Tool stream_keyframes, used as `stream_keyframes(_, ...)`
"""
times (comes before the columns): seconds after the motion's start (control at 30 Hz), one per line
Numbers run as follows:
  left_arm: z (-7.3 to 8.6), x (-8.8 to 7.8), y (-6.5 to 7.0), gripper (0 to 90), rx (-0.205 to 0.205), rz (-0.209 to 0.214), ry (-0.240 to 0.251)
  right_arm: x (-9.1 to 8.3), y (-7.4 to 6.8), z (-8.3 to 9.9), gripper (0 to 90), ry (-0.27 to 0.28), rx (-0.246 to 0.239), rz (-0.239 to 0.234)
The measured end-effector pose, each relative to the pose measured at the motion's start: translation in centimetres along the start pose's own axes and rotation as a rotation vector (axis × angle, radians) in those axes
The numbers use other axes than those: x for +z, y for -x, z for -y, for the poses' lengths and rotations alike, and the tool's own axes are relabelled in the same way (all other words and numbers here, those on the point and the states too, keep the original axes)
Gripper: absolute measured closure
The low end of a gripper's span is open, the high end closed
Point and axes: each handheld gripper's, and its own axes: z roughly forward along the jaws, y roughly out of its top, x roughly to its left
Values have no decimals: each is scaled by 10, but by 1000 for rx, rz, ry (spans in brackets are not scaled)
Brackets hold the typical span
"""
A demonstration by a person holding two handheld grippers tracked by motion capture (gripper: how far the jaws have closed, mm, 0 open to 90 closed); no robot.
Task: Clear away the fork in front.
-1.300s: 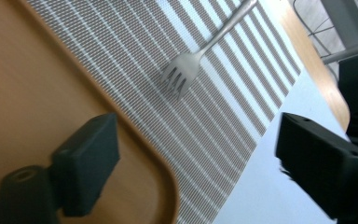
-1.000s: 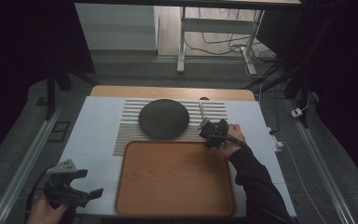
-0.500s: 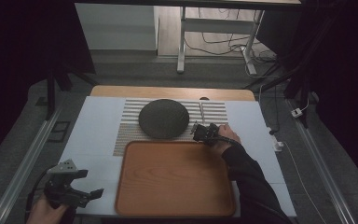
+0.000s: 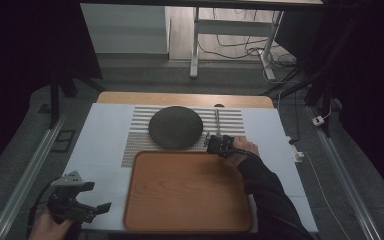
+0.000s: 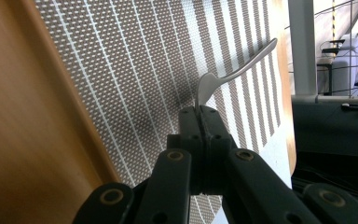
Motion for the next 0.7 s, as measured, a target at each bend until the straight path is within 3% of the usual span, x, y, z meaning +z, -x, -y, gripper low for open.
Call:
stream_keyframes(0.37,0,0,1,0,4,-8,-1,-27,5,10,900,36,65,-22)
stream_keyframes(0.53,0,0,0,0,6,2,2,-40,4,16,900,79,124,-68)
stream_keyframes(0.7,0,-1,-1,0,6,23,6,-54,4,21,900,133,221,-126)
